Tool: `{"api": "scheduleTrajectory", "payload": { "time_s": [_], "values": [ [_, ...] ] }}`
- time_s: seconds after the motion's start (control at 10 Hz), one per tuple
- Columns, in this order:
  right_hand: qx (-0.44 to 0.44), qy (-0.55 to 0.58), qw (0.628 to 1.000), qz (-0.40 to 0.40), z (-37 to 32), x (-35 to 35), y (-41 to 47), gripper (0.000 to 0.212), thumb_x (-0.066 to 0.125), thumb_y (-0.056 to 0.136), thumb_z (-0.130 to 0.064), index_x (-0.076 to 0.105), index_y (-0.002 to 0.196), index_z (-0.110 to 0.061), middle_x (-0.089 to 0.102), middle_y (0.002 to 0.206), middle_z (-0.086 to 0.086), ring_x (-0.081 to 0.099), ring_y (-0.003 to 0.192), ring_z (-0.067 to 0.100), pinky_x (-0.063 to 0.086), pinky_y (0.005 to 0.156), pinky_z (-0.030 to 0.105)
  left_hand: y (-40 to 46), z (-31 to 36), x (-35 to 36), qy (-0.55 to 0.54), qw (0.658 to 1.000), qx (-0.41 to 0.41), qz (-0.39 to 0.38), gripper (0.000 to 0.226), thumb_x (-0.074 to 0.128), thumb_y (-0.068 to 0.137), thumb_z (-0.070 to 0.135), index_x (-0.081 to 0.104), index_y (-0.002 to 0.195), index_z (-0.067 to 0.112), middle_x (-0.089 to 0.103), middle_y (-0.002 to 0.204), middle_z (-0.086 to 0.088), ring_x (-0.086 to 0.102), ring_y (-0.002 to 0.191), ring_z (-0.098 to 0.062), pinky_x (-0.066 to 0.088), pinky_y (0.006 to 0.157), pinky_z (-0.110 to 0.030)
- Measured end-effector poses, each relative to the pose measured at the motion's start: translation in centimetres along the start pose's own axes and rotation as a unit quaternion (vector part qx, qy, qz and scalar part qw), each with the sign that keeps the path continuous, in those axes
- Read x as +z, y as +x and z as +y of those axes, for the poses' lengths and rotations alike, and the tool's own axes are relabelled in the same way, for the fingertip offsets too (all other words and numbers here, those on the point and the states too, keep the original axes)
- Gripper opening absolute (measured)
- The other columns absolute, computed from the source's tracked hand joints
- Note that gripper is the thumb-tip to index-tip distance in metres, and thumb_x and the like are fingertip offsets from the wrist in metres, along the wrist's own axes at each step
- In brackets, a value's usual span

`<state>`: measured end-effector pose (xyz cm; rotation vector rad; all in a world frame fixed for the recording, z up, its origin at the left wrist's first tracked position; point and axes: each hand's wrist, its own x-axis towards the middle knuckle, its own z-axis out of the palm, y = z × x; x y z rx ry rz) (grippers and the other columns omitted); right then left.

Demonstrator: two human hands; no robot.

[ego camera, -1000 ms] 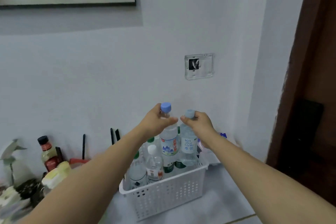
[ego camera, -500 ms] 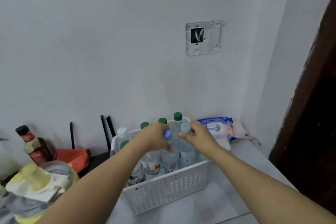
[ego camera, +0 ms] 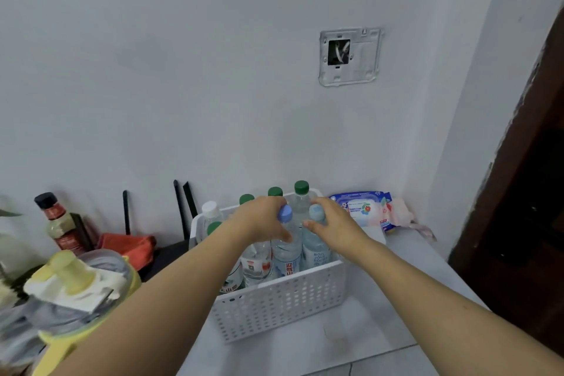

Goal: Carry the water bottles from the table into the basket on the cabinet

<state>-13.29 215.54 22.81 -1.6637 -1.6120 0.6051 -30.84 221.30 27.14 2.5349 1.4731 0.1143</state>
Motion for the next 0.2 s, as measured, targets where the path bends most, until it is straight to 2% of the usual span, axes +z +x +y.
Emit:
{"api": "scheduleTrajectory", "payload": {
  "time_s": [0.1,0.2],
  "values": [
    [0.009,-0.026,0.999,-0.016,-0.8,-0.8,-0.8,0.051,0.06,0.091,-0.038,0.043,0.137,-0.021,0.047,0.138,0.002,0.045,0.124,0.019,0.036,0.098,0.03,-1.1,0.2,-0.2,0.012,0.999,0.012,0.039,0.048,0.08,0.072,0.039,0.059,0.112,0.023,0.066,0.104,0.001,0.061,0.088,-0.021,0.049,0.071,-0.033],
    [0.003,-0.057,0.998,-0.004,-2.5,-1.7,-2.0,0.059,0.052,0.095,-0.04,0.034,0.146,-0.016,0.036,0.151,0.006,0.037,0.136,0.022,0.031,0.109,0.034,-2.8,0.1,-1.1,-0.001,0.994,0.025,0.106,0.048,0.071,0.084,0.037,0.055,0.126,0.02,0.064,0.123,-0.002,0.06,0.105,-0.023,0.051,0.084,-0.036]
  ]
}}
